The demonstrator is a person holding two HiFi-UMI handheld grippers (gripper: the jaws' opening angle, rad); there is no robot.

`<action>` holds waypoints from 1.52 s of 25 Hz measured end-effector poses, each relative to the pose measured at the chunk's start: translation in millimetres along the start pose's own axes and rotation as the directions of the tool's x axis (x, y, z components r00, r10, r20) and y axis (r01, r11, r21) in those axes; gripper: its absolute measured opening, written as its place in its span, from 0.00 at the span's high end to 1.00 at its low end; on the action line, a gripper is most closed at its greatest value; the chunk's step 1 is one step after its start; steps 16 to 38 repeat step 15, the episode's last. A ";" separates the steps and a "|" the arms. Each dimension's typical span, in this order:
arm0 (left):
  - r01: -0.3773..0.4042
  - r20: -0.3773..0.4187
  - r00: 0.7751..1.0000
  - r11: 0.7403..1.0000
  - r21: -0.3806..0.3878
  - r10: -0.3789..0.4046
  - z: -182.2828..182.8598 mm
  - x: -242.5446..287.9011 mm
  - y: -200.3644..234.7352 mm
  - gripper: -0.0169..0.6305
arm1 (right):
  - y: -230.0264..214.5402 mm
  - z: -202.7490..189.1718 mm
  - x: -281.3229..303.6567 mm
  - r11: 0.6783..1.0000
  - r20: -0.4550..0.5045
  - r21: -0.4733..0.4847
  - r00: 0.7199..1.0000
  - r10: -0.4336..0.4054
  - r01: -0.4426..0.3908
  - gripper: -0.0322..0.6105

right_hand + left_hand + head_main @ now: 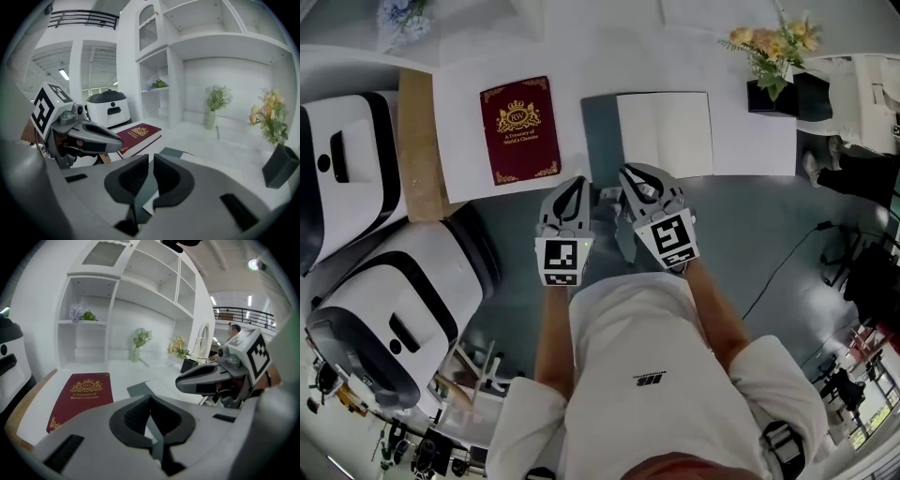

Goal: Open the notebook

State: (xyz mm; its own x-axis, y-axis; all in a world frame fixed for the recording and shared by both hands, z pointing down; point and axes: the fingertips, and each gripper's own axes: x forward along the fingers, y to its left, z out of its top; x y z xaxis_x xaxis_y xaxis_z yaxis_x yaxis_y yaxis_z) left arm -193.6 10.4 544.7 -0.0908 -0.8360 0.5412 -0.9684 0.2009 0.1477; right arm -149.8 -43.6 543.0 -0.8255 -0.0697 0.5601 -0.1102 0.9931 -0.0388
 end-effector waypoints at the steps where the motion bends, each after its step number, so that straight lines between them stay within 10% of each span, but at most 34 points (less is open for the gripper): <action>1: 0.007 0.006 1.000 1.000 0.005 -0.008 4.2 -0.1 -2.3 0.97 | -1.6 3.2 -4.3 1.000 0.005 0.001 1.000 -0.009 0.009 0.92; 38: 0.080 0.029 0.996 0.995 0.067 -0.082 34.7 -7.6 -35.4 0.97 | -10.2 18.8 -47.8 0.996 0.031 0.012 0.996 -0.087 0.086 0.92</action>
